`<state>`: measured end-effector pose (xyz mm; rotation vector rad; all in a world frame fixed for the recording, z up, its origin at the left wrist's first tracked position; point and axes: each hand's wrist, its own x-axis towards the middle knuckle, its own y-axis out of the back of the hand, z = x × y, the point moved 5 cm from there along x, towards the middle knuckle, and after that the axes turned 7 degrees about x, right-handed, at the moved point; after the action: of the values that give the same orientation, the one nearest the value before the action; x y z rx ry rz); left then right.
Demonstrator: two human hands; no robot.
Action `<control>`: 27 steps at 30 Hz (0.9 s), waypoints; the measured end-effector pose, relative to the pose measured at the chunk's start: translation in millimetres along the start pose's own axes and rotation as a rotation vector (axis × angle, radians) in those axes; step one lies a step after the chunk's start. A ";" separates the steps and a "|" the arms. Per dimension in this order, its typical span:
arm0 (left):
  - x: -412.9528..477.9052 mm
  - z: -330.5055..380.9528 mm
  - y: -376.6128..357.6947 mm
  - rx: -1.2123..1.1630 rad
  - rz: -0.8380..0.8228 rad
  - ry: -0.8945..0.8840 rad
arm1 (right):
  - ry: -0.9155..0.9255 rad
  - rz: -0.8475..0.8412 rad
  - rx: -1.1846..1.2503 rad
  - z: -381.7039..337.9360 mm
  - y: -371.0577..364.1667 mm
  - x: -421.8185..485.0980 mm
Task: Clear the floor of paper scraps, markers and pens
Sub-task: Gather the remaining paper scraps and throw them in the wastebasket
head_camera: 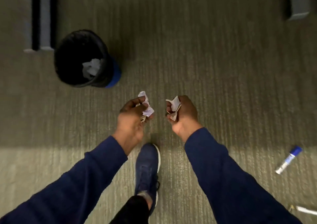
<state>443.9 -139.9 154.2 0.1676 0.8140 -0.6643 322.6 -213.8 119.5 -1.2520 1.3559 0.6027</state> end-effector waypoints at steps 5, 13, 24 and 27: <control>28.5 60.2 64.7 -0.051 0.146 0.008 | -0.037 -0.121 -0.082 38.2 -96.1 4.6; 77.8 157.6 120.3 -0.232 0.299 -0.085 | -0.001 -0.250 -0.223 72.2 -258.0 5.7; 72.6 197.1 117.5 -0.149 0.267 -0.071 | 0.017 -0.421 -0.332 58.6 -268.5 -15.1; 62.0 174.1 107.5 -0.026 0.254 -0.087 | 0.035 -0.363 -0.358 52.1 -210.8 -12.4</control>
<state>647.8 -152.1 217.4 0.2130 0.7034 -0.4188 530.1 -226.7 183.4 -1.7571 1.0372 0.5813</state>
